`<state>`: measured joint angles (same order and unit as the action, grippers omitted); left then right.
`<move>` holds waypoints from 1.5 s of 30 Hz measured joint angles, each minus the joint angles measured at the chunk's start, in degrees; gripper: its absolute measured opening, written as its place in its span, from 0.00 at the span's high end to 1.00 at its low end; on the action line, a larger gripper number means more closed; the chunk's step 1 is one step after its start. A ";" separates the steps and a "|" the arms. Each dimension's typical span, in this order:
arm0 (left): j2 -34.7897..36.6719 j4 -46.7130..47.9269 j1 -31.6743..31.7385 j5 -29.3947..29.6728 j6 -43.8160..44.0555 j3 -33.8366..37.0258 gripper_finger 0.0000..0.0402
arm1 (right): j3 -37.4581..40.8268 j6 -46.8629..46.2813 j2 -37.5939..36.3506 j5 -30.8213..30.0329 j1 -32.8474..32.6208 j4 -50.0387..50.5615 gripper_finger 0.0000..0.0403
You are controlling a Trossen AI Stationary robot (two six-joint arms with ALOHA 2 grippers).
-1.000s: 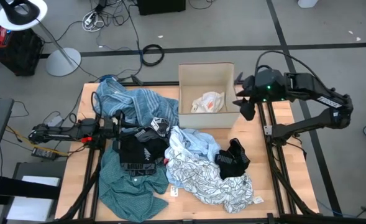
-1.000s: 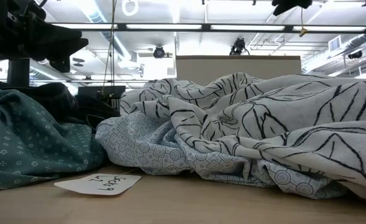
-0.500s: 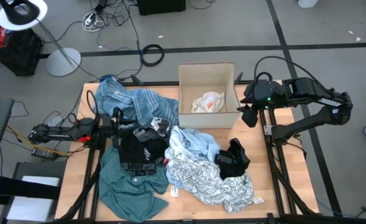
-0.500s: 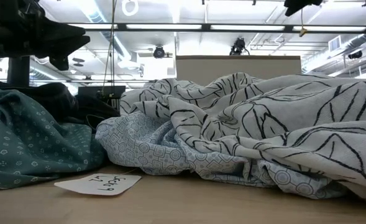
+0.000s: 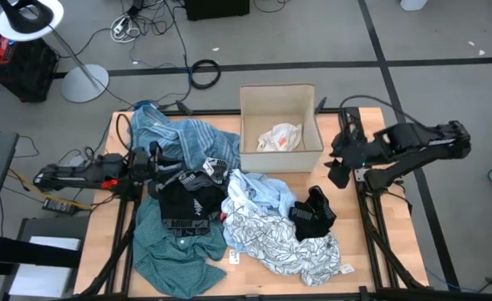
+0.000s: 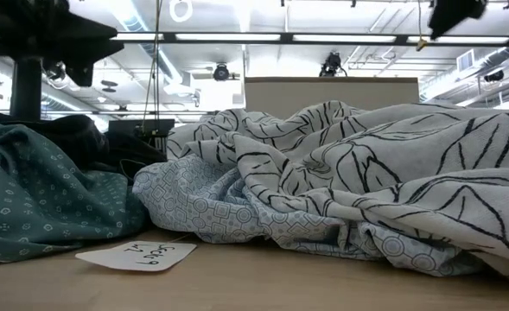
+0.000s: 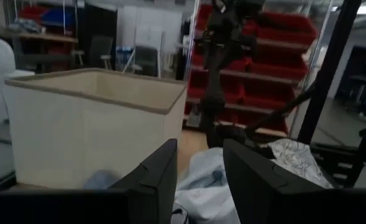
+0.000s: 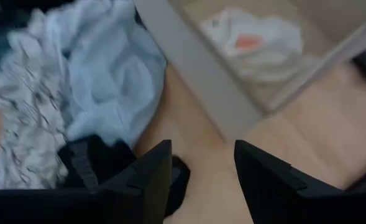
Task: Sort clothes
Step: Put the gray boxer shorts into the gray laundry bin
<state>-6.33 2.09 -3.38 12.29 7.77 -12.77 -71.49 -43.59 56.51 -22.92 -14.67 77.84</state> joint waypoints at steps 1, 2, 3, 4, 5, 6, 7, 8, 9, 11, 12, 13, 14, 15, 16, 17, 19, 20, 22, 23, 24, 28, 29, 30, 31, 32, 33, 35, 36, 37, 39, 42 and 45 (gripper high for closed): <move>-1.32 1.77 0.00 0.45 0.00 -1.81 0.66 | 1.71 -1.49 -0.27 -0.04 -0.92 -0.16 0.56; -2.75 3.59 0.00 1.07 0.03 -3.55 0.66 | 3.41 -2.85 -0.53 -0.06 -1.75 -0.72 0.56; -4.47 5.50 0.00 1.77 0.06 -5.28 0.66 | 5.10 -4.07 -0.77 -0.07 -2.51 -1.51 0.56; -6.28 7.25 0.00 2.23 0.12 -7.00 0.66 | 6.73 -5.15 -0.88 -0.12 -3.26 -2.26 0.56; -8.12 8.94 0.00 2.78 0.24 -8.76 0.66 | 8.32 -6.08 -0.98 -0.20 -3.94 -3.24 0.56; -10.30 10.38 0.00 3.33 0.49 -10.53 0.66 | 9.74 -6.94 -0.97 -0.26 -4.55 -4.23 0.56; -12.52 11.62 0.00 3.98 1.04 -12.34 0.66 | 11.09 -7.56 -0.98 -0.28 -5.22 -5.40 0.56; -14.69 12.98 0.00 4.68 1.48 -14.00 0.66 | 12.34 -7.82 -0.98 -0.28 -5.87 -6.75 0.56; -16.98 14.58 0.00 4.90 1.54 -15.62 0.66 | 13.46 -7.83 -0.98 -0.28 -6.50 -8.09 0.56; -21.98 17.88 0.00 5.06 1.57 -18.60 0.66 | 15.34 -7.85 -0.98 -0.28 -7.65 -10.25 0.56; -24.59 19.15 0.00 5.06 1.65 -20.09 0.66 | 16.02 -7.88 -0.98 -0.35 -8.19 -11.07 0.56; -27.07 20.31 0.00 5.05 1.70 -21.41 0.67 | 16.50 -7.92 -0.98 -0.56 -8.73 -11.69 0.56; -29.58 21.34 0.00 5.05 1.73 -22.56 0.67 | 16.74 -7.96 -0.98 -0.94 -9.36 -11.97 0.56; -31.93 22.20 0.00 5.03 1.89 -23.70 0.67 | 16.86 -8.06 -0.98 -1.34 -9.98 -12.22 0.56; -34.17 23.07 0.02 5.03 2.48 -24.85 0.67 | 16.88 -8.44 -0.98 -1.70 -10.62 -12.23 0.56; -36.34 24.12 0.26 5.00 2.97 -26.08 0.68 | 16.86 -8.91 -1.00 -1.88 -11.31 -12.24 0.56; -40.68 26.97 1.15 4.64 3.27 -28.23 0.69 | 16.86 -9.54 -1.18 -2.02 -12.75 -12.23 0.56; -42.64 27.98 1.68 4.20 3.28 -29.04 0.69 | 16.87 -9.98 -1.30 -2.19 -13.55 -12.22 0.56; -46.42 28.71 2.90 2.12 3.13 -30.25 0.70 | 16.88 -11.56 -1.44 -2.88 -15.36 -12.10 0.56; -48.02 28.73 3.58 0.90 2.82 -30.63 0.71 | 16.87 -12.35 -1.44 -3.40 -16.32 -12.07 0.56; -49.69 28.79 4.25 -0.10 2.14 -31.01 0.71 | 16.88 -13.06 -1.42 -3.94 -17.26 -12.07 0.56; -55.14 29.41 6.35 -2.77 -0.18 -31.92 0.72 | 16.88 -16.38 -1.42 -6.42 -21.23 -12.06 0.56; -56.16 29.73 6.77 -2.85 -0.67 -32.07 0.72 | 16.88 -17.27 -1.42 -6.80 -22.17 -12.06 0.56; -57.00 29.76 7.22 -3.21 -1.31 -32.11 0.72 | 16.88 -18.05 -1.42 -7.22 -23.03 -12.04 0.56; -57.77 29.88 7.66 -3.90 -1.71 -32.11 0.72 | 16.88 -18.85 -1.42 -7.57 -23.90 -12.04 0.56; -58.48 30.19 7.96 -4.46 -2.11 -32.11 0.72 | 16.88 -19.77 -1.42 -7.91 -24.74 -12.04 0.56; -59.10 30.53 8.27 -4.75 -2.63 -32.11 0.72 | 16.88 -20.65 -1.42 -8.30 -25.51 -12.04 0.56; -60.12 31.56 8.76 -4.97 -3.19 -32.11 0.72 | 16.88 -22.13 -1.42 -9.39 -26.81 -12.04 0.56; -60.55 32.22 9.08 -5.08 -3.48 -32.11 0.72 | 16.88 -22.59 -1.42 -10.03 -27.36 -12.04 0.56; -60.98 32.85 9.42 -5.13 -4.11 -32.11 0.72 | 16.88 -22.97 -1.42 -10.66 -27.85 -12.04 0.56; -61.88 34.04 10.15 -5.02 -4.56 -32.11 0.72 | 16.88 -23.80 -1.41 -12.08 -28.71 -12.08 0.56; -63.29 34.56 11.23 -4.81 -4.57 -32.11 0.72 | 16.88 -24.25 -1.38 -13.92 -29.31 -12.15 0.56; -64.34 34.54 11.98 -4.61 -4.57 -32.14 0.73 | 16.88 -24.29 -1.38 -15.06 -29.47 -12.15 0.56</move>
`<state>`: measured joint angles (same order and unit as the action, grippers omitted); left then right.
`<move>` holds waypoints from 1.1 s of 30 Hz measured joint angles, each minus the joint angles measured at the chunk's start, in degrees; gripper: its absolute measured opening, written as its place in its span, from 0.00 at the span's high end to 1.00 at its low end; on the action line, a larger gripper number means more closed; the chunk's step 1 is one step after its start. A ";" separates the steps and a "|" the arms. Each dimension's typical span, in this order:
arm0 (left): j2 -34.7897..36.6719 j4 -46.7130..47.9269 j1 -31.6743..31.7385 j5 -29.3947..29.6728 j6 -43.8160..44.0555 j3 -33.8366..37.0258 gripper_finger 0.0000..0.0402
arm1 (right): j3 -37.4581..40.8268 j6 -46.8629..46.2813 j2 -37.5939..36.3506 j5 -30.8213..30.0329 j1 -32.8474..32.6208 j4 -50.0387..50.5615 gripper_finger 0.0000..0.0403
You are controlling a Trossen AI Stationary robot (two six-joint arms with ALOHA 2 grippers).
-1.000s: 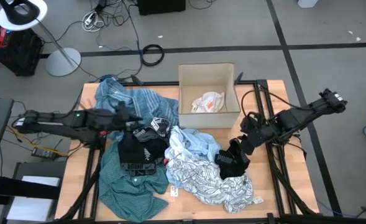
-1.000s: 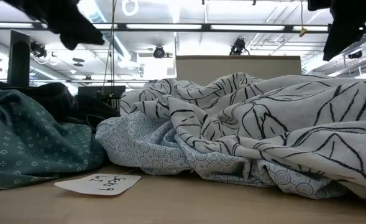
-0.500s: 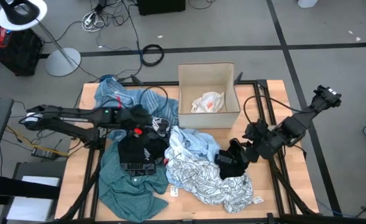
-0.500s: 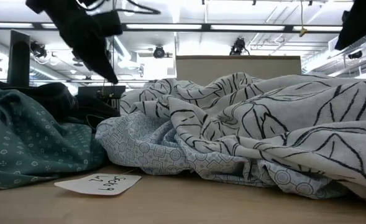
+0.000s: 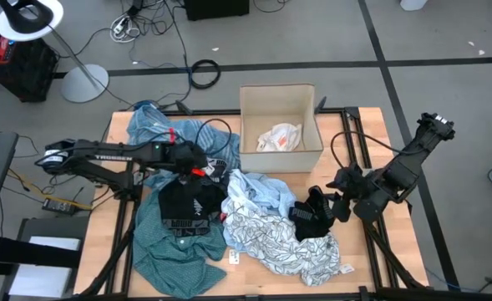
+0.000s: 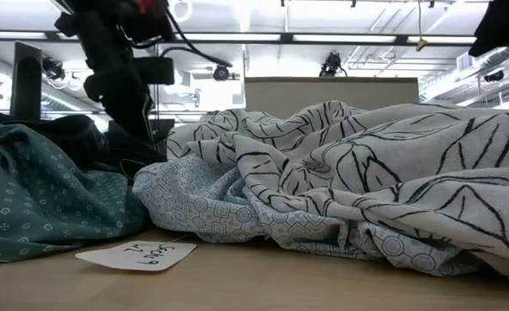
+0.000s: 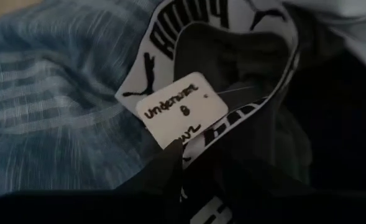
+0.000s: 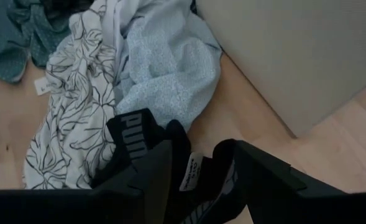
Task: Sort clothes
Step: Put the gray boxer shorts into the gray laundry bin
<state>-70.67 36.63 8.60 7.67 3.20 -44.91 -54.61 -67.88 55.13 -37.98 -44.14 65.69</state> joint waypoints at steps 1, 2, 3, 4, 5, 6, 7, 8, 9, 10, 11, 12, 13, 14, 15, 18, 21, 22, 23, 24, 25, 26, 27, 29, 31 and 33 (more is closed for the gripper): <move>-0.09 -0.01 0.11 -0.02 0.02 0.00 0.74 | 0.00 0.00 0.00 -0.06 0.00 -0.02 0.56; -0.09 0.01 0.17 -0.10 0.02 0.00 0.75 | 0.00 0.00 0.00 -0.15 0.00 -0.02 0.56; -0.09 0.00 0.17 -0.21 0.02 0.00 0.77 | 0.00 0.00 0.00 -0.21 0.00 -0.02 0.56; -0.09 0.02 0.17 -0.38 0.02 0.00 0.79 | 0.00 -0.02 0.00 -0.22 0.00 -0.04 0.56; -0.09 0.16 0.17 -0.61 0.02 0.00 0.81 | 0.00 -0.12 0.02 -0.22 0.00 -0.04 0.56; -0.09 0.46 0.17 -1.28 0.02 0.00 0.84 | 0.00 -0.41 0.02 -0.32 0.00 -0.04 0.56; -0.09 0.69 0.17 -1.96 0.04 0.00 0.87 | 0.00 -0.66 0.02 -0.55 0.00 -0.04 0.56; -0.09 0.67 0.17 -2.65 0.05 0.00 0.90 | 0.00 -0.88 0.02 -0.88 0.00 -0.04 0.56; -0.09 0.61 0.17 -3.09 0.08 0.00 0.94 | 0.00 -0.94 0.02 -1.15 0.00 -0.06 0.56; -0.09 0.63 0.16 -3.31 0.24 0.00 0.97 | 0.00 -0.94 0.02 -1.49 0.00 -0.06 0.56; -0.09 0.64 0.15 -3.38 0.47 0.00 0.98 | 0.00 -0.94 0.02 -1.86 0.00 -0.06 0.56; -0.09 0.66 0.15 -3.40 0.96 0.00 0.98 | 0.00 -0.95 0.02 -2.21 0.00 -0.06 0.56; 0.17 1.08 0.15 -3.42 1.38 -0.09 0.99 | 0.00 -0.96 0.04 -2.72 0.00 -0.06 0.56; 0.55 2.62 0.17 -3.37 1.48 -0.58 0.99 | 0.00 -0.96 0.04 -3.11 0.00 -0.06 0.56; 0.77 4.64 0.17 -2.97 1.51 -1.59 0.99 | 0.00 -0.96 0.04 -3.35 0.00 -0.04 0.56; 0.83 10.48 0.14 -1.04 1.71 -6.43 1.00 | 0.00 -1.02 0.09 -3.95 0.00 -0.06 0.56; 1.07 15.35 0.15 0.36 1.62 -12.50 1.00 | 0.00 -1.06 0.58 -4.95 0.00 -0.06 0.56; 1.09 16.65 0.15 0.47 1.42 -14.77 1.00 | 0.00 -1.07 0.92 -5.19 0.00 -0.06 0.56; 1.09 18.51 0.15 0.82 1.21 -16.96 1.00 | 0.00 -1.08 1.29 -5.48 0.00 -0.06 0.56; 1.09 20.76 0.15 1.51 0.86 -19.16 1.00 | 0.00 -1.10 1.75 -5.64 0.00 -0.06 0.56; 1.09 22.94 0.13 2.23 0.46 -21.48 1.00 | 0.00 -1.14 2.34 -5.68 0.00 -0.06 0.56; 1.09 24.58 0.13 3.16 0.25 -23.85 1.00 | 0.00 -1.15 2.94 -5.68 0.00 -0.06 0.56; 1.09 25.90 0.13 3.88 0.24 -26.14 1.00 | 0.00 -1.12 3.48 -5.68 0.00 -0.06 0.56; 1.09 28.58 0.15 4.85 0.24 -30.44 1.00 | 0.00 -1.12 4.72 -5.69 0.00 -0.04 0.56; 1.09 30.05 0.15 5.45 0.22 -34.59 1.00 | 0.01 -1.62 5.98 -5.69 0.00 -0.09 0.56; 1.09 30.62 0.13 5.64 0.24 -38.29 1.00 | 0.01 -2.00 7.21 -5.85 0.00 -0.14 0.56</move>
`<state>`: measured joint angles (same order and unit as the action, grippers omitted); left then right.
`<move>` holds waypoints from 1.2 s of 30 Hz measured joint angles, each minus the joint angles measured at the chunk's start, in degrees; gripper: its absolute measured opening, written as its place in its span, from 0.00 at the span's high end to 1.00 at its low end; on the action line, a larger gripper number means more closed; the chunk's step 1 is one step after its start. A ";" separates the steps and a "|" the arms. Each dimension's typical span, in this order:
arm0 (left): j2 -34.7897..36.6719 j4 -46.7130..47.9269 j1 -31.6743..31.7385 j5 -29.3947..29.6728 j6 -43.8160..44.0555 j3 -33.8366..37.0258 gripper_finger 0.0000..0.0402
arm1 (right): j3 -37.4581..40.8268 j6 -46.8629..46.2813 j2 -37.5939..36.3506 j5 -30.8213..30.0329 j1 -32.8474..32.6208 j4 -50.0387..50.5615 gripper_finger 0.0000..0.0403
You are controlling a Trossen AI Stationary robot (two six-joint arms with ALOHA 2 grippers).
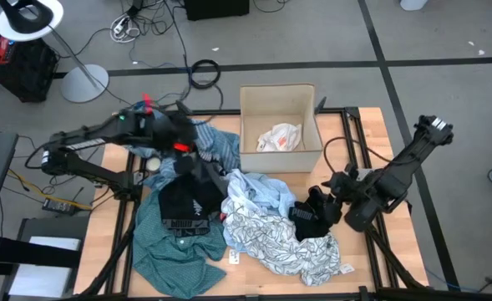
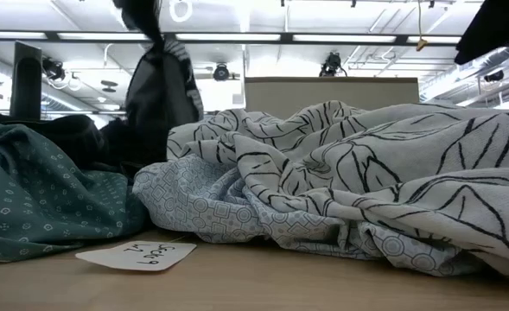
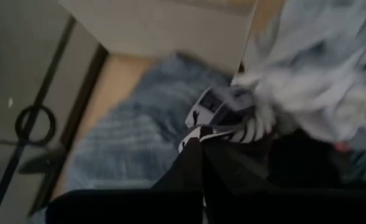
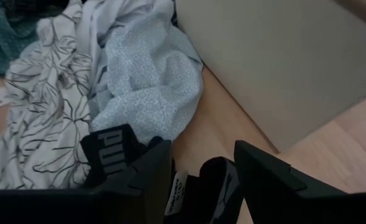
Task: Sort clothes
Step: Put the gray boxer shorts into the gray laundry bin
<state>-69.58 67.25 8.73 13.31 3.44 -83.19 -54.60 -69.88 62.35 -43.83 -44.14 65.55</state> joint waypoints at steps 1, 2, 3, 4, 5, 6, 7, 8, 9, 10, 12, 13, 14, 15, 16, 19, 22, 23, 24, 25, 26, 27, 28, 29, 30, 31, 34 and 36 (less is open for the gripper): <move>-0.02 0.01 0.00 0.10 0.00 -1.69 1.00 | 0.01 -0.13 0.58 -0.12 0.00 -0.05 0.56; -0.09 -0.02 0.02 0.16 0.00 -3.23 1.00 | 0.01 -0.26 1.12 -0.14 0.00 -0.13 0.56; -0.14 -0.08 0.02 0.22 0.02 -4.64 1.00 | 0.01 -0.47 1.56 -0.18 0.00 -0.21 0.57; -0.17 -0.19 0.01 0.29 0.02 -5.91 1.00 | 0.12 -0.49 2.03 -0.48 0.00 -0.38 0.57; -0.17 -0.48 0.00 0.30 0.02 -6.94 1.00 | 0.64 -0.49 2.32 -0.70 -0.05 -1.34 0.58; -0.17 -0.87 0.00 0.30 0.05 -7.89 1.00 | 1.42 -0.52 2.44 -0.76 -0.28 -2.14 0.58; -0.17 -1.42 0.01 0.32 0.12 -8.77 1.00 | 2.50 -0.55 2.45 -0.77 -0.48 -3.29 0.59; -0.17 -2.06 0.00 0.30 0.11 -9.69 1.00 | 3.63 -0.60 2.44 -0.78 -0.63 -4.89 0.59; -0.20 -2.76 0.00 0.30 0.13 -10.41 1.00 | 4.83 -0.81 2.38 -0.77 -0.86 -6.79 0.60; -0.20 -3.86 0.01 0.30 0.14 -11.04 1.00 | 6.15 -1.16 2.33 -0.76 -1.18 -8.32 0.60; -0.17 -7.46 0.03 0.30 -0.13 -11.98 1.00 | 8.50 -2.19 2.14 -0.69 -1.59 -10.39 0.61; -0.17 -9.34 0.12 0.29 -0.44 -12.38 1.00 | 9.33 -3.09 2.14 -0.71 -1.71 -11.06 0.61; -0.23 -10.71 0.32 0.23 -0.92 -12.92 1.00 | 10.12 -4.38 2.14 -0.71 -1.94 -11.31 0.62; -0.62 -12.07 0.61 0.05 -1.66 -13.71 1.00 | 10.72 -5.44 2.14 -0.59 -1.99 -11.09 0.62; -1.09 -13.36 0.94 0.03 -2.19 -14.85 1.00 | 11.03 -6.12 2.14 -0.52 -1.99 -11.01 0.62; -3.13 -16.18 2.39 0.15 -3.43 -19.05 1.00 | 11.22 -6.63 2.10 -0.27 -1.99 -11.05 0.61; -6.41 -21.55 3.76 0.26 -5.23 -23.73 1.00 | 10.77 -6.35 2.08 -0.12 -1.99 -11.17 0.62; -7.70 -23.36 4.20 0.06 -5.88 -25.28 1.00 | 10.70 -6.20 2.05 -0.12 -1.99 -11.37 0.62; -9.26 -25.26 4.75 -0.18 -6.27 -26.93 1.00 | 10.70 -6.16 2.05 -0.08 -1.99 -11.30 0.62; -10.91 -27.00 5.30 -0.53 -6.60 -28.71 1.00 | 10.70 -6.15 2.05 -0.05 -1.99 -11.28 0.62; -12.60 -28.34 5.89 -0.88 -7.08 -30.58 1.00 | 10.70 -6.15 2.05 -0.06 -1.99 -11.35 0.63; -14.52 -29.59 6.49 -1.58 -7.63 -32.52 1.00 | 10.70 -6.15 2.05 -0.06 -1.99 -11.33 0.63; -16.47 -30.99 7.11 -2.68 -7.82 -34.59 1.00 | 10.70 -6.13 2.05 -0.06 -1.99 -11.47 0.63; -18.41 -32.17 7.70 -3.70 -7.86 -36.62 1.00 | 10.70 -6.13 2.05 -0.06 -1.99 -11.56 0.63; -20.40 -33.19 8.20 -4.36 -7.90 -38.74 1.00 | 10.70 -6.13 2.05 -0.05 -1.99 -11.54 0.63; -22.53 -34.08 8.67 -5.04 -7.94 -41.07 1.00 | 10.70 -6.11 2.06 -0.06 -1.99 -11.60 0.62; -28.41 -36.18 10.02 -8.35 -7.94 -47.86 1.00 | 10.70 -6.03 2.08 -0.06 -1.99 -11.59 0.63; -31.88 -35.47 10.82 -10.98 -7.96 -51.84 1.00 | 10.70 -5.79 2.08 -0.07 -1.99 -11.60 0.63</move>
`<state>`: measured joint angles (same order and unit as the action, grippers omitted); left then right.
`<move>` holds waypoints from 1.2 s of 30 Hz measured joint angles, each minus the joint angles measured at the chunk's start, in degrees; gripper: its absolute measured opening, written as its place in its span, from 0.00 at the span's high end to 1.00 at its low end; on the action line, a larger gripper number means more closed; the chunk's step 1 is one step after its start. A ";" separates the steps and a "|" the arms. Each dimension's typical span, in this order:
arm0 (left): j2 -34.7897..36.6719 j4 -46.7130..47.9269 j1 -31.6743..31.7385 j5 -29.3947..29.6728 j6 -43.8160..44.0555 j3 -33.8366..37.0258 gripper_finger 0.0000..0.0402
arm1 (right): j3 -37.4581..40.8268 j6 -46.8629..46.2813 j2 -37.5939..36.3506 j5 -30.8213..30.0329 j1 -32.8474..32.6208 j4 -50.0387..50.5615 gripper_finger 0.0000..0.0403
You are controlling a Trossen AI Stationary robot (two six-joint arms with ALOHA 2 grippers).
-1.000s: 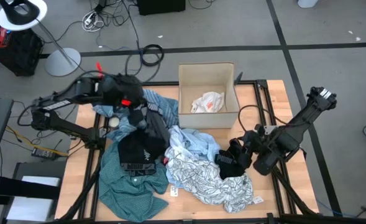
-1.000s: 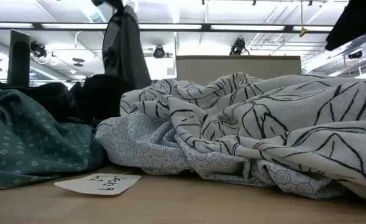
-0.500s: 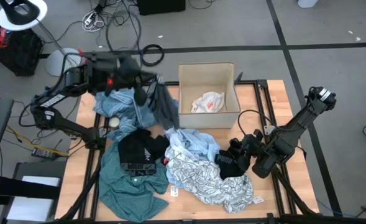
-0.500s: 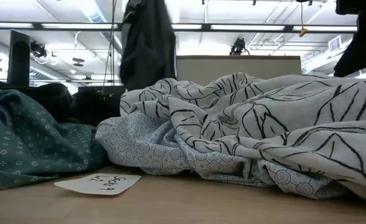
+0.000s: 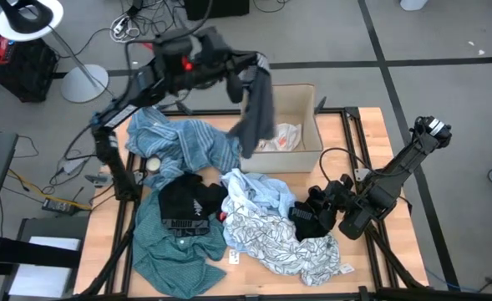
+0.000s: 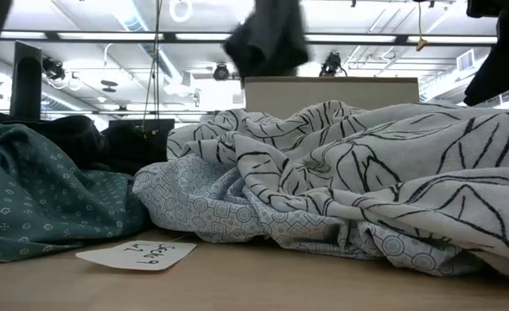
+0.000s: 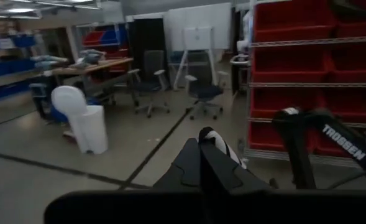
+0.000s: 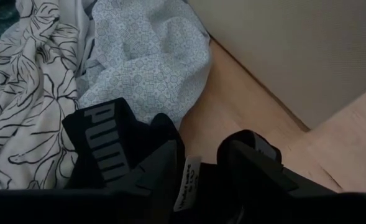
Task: Sort clothes
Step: Put the gray boxer shorts into the gray laundry bin, then put the right black boxer shorts into the gray laundry bin
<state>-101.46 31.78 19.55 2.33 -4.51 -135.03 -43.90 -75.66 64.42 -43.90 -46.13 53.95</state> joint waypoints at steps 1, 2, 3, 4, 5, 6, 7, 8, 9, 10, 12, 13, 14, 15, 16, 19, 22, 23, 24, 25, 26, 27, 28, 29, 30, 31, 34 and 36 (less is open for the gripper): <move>-0.79 -0.25 0.29 -0.74 0.00 -0.10 1.00 | 0.00 0.33 0.00 0.00 0.00 -0.02 0.63; -1.03 -0.94 0.50 -1.07 0.00 0.96 1.00 | 0.00 0.37 0.00 0.00 0.00 -0.01 0.63; -1.47 0.04 0.84 -1.29 -0.04 1.50 1.00 | 0.00 0.42 0.00 0.01 0.00 -0.10 0.63; -2.04 1.35 1.07 -1.42 -0.33 1.85 1.00 | 0.00 0.42 0.00 0.02 0.00 -0.10 0.63; -2.42 3.11 1.26 -1.42 -1.15 2.11 1.00 | 0.00 0.44 0.00 0.00 0.00 -0.11 0.63; -2.91 5.74 1.57 -1.46 -1.75 2.18 1.00 | 0.00 0.44 0.00 0.02 0.00 -0.11 0.63; -3.37 8.01 1.78 -1.53 -2.59 2.19 1.00 | 0.00 0.42 0.00 0.02 -0.02 -0.11 0.63; -3.81 10.00 2.00 -1.53 -2.99 2.19 1.00 | 0.00 0.44 0.00 0.02 -0.02 -0.17 0.63; -4.21 11.67 2.19 -1.53 -3.05 2.19 1.00 | 0.00 0.44 0.00 0.02 -0.02 -0.15 0.63; -4.52 13.11 2.31 -1.49 -3.04 2.19 0.99 | 0.00 0.44 0.00 0.02 -0.02 -0.19 0.63; -5.27 14.77 2.41 -1.47 -3.05 2.19 0.98 | 0.00 0.44 0.00 0.02 -0.02 -0.19 0.64; -5.70 15.15 2.39 -1.49 -3.02 2.19 0.97 | 0.00 0.44 0.00 0.02 -0.02 -0.20 0.64; -5.86 15.31 2.36 -1.49 -2.85 2.19 0.96 | 0.00 0.44 0.00 0.02 -0.03 -0.19 0.64; -5.97 15.58 2.36 -1.50 -2.78 2.19 0.94 | 0.00 0.44 0.00 0.02 -0.04 -0.20 0.64; -6.26 15.85 2.31 -1.49 -2.78 2.19 0.92 | 0.00 0.44 0.00 0.02 -0.04 -0.20 0.64; -6.77 16.29 2.35 -1.51 -2.61 2.17 0.84 | 0.00 0.42 0.02 0.02 -0.04 -0.34 0.64; -6.85 17.11 2.54 -1.49 -2.58 2.19 0.75 | 0.00 0.42 0.02 0.02 -0.04 -0.84 0.64; -6.82 17.48 2.54 -1.47 -2.58 2.19 0.73 | 0.00 0.42 0.02 0.02 -0.04 -0.94 0.64; -6.76 17.74 2.54 -1.20 -2.57 2.17 0.70 | 0.00 0.42 0.02 0.02 -0.04 -0.90 0.64; -6.56 18.36 2.54 -0.64 -2.58 2.15 0.68 | 0.00 0.42 0.02 0.02 -0.04 -0.90 0.64; -6.33 19.64 2.54 -0.50 -2.56 2.13 0.67 | 0.00 0.44 0.02 0.02 -0.04 -0.90 0.64; -6.19 20.48 2.52 -0.48 -2.56 2.13 0.66 | 0.00 0.58 0.02 0.02 -0.04 -0.84 0.64; -5.78 21.09 2.46 -0.45 -2.56 2.13 0.65 | 0.00 0.76 0.02 0.02 -0.04 -0.78 0.64; -5.33 22.71 2.28 -0.44 -2.56 2.13 0.65 | 0.00 0.79 0.02 0.04 -0.04 -0.59 0.64; -5.04 24.31 1.91 -0.38 -2.58 2.09 0.65 | 0.00 0.79 0.02 0.04 -0.04 -0.15 0.64; -4.62 25.56 1.52 -0.54 -2.60 2.03 0.65 | 0.00 0.81 0.02 0.05 -0.05 0.09 0.64; -4.08 29.93 -0.62 -2.02 -2.86 1.99 0.65 | 0.00 0.80 -0.20 0.61 -0.26 0.13 0.64; -3.90 31.80 -2.28 -2.31 -3.13 2.03 0.65 | 0.00 0.27 -0.51 1.10 -0.68 0.13 0.65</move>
<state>-105.36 63.57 17.27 0.02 -7.64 -132.99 -43.90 -75.39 63.91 -42.80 -46.81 54.08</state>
